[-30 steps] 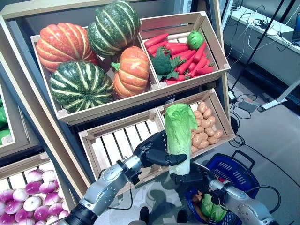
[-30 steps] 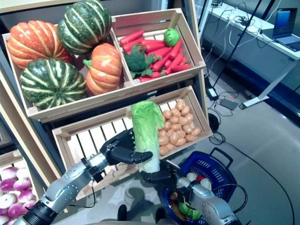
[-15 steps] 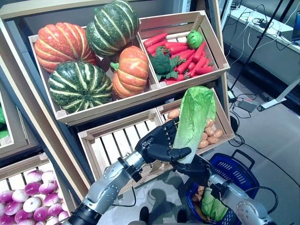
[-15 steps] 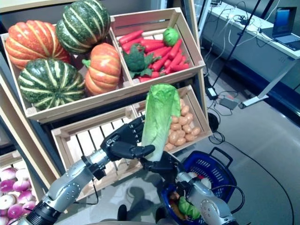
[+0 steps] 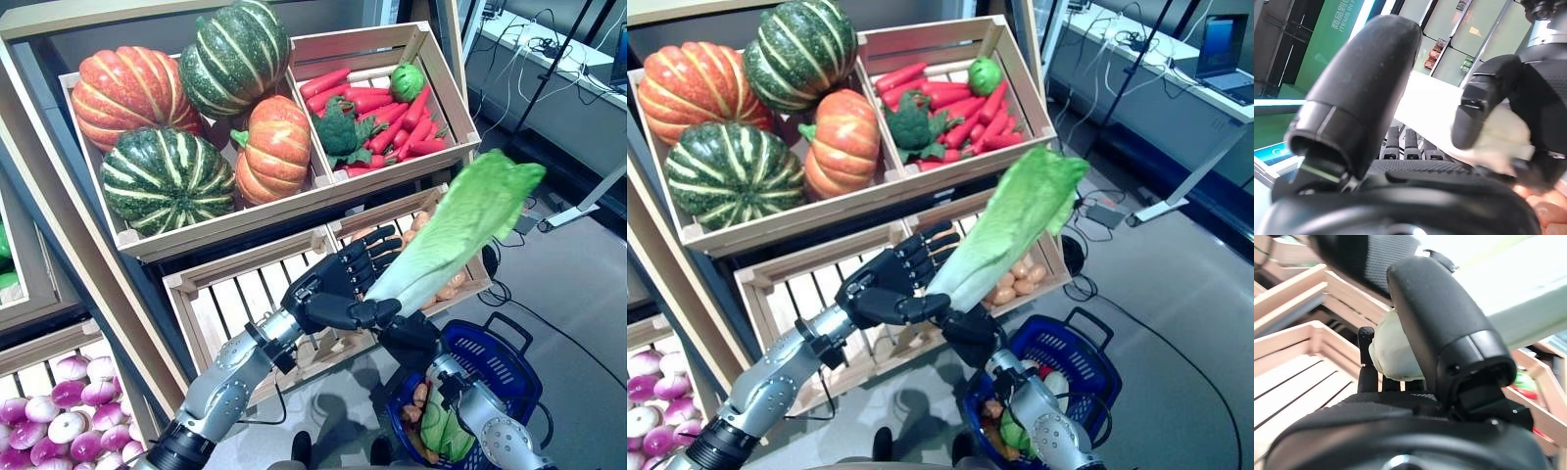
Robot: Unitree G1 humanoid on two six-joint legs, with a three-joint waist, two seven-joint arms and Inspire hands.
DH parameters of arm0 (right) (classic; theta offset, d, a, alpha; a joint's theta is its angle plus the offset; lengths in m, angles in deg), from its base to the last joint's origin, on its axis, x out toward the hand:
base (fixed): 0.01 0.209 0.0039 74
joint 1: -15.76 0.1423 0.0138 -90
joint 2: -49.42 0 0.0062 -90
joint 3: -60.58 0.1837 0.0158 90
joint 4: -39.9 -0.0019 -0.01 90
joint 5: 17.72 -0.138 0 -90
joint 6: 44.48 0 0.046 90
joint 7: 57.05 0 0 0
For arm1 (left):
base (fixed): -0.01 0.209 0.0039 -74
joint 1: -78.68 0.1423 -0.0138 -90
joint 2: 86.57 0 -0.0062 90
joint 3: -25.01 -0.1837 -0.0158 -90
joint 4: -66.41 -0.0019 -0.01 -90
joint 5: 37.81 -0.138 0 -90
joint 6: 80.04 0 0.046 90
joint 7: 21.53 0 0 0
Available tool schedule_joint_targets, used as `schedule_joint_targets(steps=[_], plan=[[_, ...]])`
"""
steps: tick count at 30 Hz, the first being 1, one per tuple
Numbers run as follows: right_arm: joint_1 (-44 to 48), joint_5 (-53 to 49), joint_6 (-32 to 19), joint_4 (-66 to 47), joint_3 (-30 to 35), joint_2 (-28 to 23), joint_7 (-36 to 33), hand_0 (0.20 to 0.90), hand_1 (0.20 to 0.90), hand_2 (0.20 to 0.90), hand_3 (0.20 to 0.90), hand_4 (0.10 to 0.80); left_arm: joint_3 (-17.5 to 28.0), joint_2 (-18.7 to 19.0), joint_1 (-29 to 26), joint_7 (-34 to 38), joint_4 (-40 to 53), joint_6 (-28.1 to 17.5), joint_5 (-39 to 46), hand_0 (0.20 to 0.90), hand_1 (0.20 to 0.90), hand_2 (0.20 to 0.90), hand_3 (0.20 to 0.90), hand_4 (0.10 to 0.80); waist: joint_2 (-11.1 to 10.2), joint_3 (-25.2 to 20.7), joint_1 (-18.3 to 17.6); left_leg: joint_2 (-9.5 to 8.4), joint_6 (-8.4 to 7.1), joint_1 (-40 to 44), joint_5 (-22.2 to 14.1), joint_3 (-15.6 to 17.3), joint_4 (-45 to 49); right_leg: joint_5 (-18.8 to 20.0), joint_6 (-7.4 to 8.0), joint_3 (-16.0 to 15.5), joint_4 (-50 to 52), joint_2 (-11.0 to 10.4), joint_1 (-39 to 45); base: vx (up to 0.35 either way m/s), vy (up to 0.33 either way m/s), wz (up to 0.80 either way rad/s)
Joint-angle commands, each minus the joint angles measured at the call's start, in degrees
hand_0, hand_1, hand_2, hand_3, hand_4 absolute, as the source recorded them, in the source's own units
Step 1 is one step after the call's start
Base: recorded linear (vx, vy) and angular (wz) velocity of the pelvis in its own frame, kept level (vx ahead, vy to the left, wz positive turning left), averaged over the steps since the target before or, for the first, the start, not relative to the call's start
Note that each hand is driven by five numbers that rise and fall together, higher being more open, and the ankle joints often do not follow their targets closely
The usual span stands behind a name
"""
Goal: Put vegetables into the basket
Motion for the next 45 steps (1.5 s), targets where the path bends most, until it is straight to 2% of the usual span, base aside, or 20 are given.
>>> schedule_joint_targets(steps=[1,8,15,23,26,35,38,45], plan=[[5.7,-9.3,-12.7,-2.7,12.1,2.9,4.8,0.3,0.3,0.3,0.3,0.4,1.9,-0.2,-2.0,-4.2,3.6,-3.1,2.4,0.9,0.9,0.9,0.9,0.8,-2.0,-3.0,0.1,-0.76,0.28,2.3,-5.4,-2.3,1.5,2.0,1.6,0.8,0.9,-2.5,0.4,0.0,0.0,0.0],[4.5,-5.8,-11.4,0.3,16.6,1.6,3.4,0.3,0.3,0.3,0.3,0.4,5.0,1.3,-0.9,-2.4,3.9,-6.0,-1.0,0.9,0.9,0.9,0.9,0.8,-2.0,-2.8,-0.2,-0.54,0.15,2.2,-5.3,-2.3,1.4,2.1,1.61,0.8,0.9,-2.4,0.3,0.001,0.0,0.0],[3.6,-6.1,-8.9,3.7,21.6,-1.8,5.0,0.3,0.3,0.3,0.3,0.4,12.0,5.1,-0.2,-0.7,3.5,-8.8,-1.9,0.9,0.9,0.9,0.9,0.8,-2.3,-2.6,0.0,-0.52,0.0,1.6,-4.7,-2.1,1.4,2.5,1.45,0.5,0.9,-2.5,-0.3,0.0,0.0,0.0],[4.8,-9.0,-8.9,8.1,24.8,0.5,4.5,0.3,0.3,0.3,0.3,0.4,17.4,5.2,0.7,0.1,2.4,-10.4,-1.9,0.9,0.9,0.9,0.9,0.8,-2.2,-2.4,0.6,-0.44,-0.19,1.6,-4.8,-2.3,1.5,2.3,1.31,0.0,0.9,-2.6,0.0,0.026,-0.002,0.0],[5.9,-13.8,-9.9,12.1,26.3,1.6,0.5,0.3,0.3,0.3,0.3,0.4,18.7,4.8,1.3,1.2,1.3,-10.8,-2.1,0.9,0.9,0.9,0.9,0.8,-2.2,-2.2,1.2,-0.37,-0.34,1.5,-4.8,-2.5,1.5,2.3,1.18,-0.3,0.8,-2.5,0.0,0.05,-0.018,0.01],[8.6,-18.0,-10.5,23.1,28.4,1.0,-6.4,0.3,0.3,0.3,0.3,0.4,21.3,5.0,2.8,6.0,0.1,-12.1,-1.4,0.9,0.9,0.9,0.9,0.8,-1.8,-0.6,2.3,0.22,-0.77,0.8,-4.3,-2.4,1.2,1.9,0.76,-1.4,1.7,-2.1,-0.9,0.03,-0.021,0.0],[10.4,-19.7,-11.5,27.2,28.8,0.5,-7.7,0.3,0.3,0.3,0.3,0.4,21.9,5.2,2.7,7.1,0.0,-13.6,-1.5,0.9,0.9,0.9,0.9,0.8,-1.3,1.9,2.8,0.21,-0.68,-1.3,-4.3,-2.7,2.6,1.1,0.27,-1.4,4.2,-1.9,-3.3,-0.111,-0.054,0.0],[17.4,-21.8,-16.0,32.6,28.3,-1.0,-9.9,0.3,0.3,0.3,0.3,0.4,19.8,5.7,-2.4,8.4,-0.7,-21.1,-0.5,0.9,0.9,0.9,0.9,0.8,1.4,13.2,3.3,-0.95,-0.26,-11.0,-3.5,-3.7,8.1,-1.0,-1.24,-1.6,13.5,-0.8,-13.4,-0.282,-0.044,0.06]])
